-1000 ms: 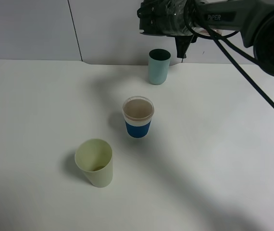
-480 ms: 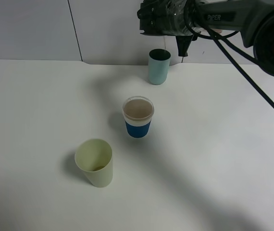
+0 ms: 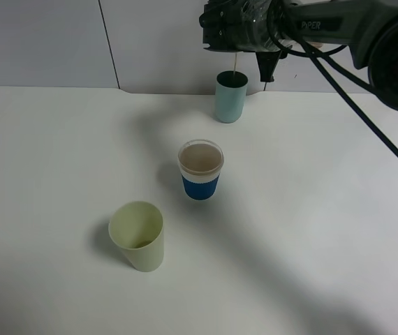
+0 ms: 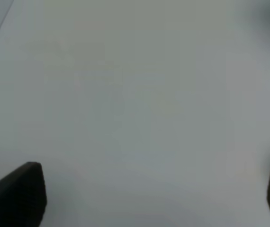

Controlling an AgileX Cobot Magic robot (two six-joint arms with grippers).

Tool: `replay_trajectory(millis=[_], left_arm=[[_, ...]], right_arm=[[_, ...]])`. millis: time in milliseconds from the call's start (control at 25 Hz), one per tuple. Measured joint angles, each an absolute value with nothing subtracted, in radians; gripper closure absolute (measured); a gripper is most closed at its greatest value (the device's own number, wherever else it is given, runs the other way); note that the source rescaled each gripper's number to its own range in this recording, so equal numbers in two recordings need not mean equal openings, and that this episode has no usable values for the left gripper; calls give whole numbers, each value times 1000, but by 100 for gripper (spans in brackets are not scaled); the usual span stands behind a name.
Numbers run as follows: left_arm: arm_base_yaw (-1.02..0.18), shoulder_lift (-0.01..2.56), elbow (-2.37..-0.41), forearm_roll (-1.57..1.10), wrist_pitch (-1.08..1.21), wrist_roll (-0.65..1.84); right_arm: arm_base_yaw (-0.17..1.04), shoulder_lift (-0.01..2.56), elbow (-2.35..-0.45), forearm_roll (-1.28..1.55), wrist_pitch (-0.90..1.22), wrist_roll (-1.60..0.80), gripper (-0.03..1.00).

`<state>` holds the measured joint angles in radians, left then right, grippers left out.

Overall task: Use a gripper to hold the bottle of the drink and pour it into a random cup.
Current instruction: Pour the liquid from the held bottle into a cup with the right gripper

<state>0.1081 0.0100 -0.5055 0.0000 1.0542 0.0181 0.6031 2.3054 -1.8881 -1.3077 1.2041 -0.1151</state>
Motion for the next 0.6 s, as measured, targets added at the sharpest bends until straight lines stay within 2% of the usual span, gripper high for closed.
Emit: replay_trajectory(millis=[600], left_arm=[[108,10,-506,0,1054,18]], right_arm=[[603,2305,-1888,-1310,1204,-123,97]])
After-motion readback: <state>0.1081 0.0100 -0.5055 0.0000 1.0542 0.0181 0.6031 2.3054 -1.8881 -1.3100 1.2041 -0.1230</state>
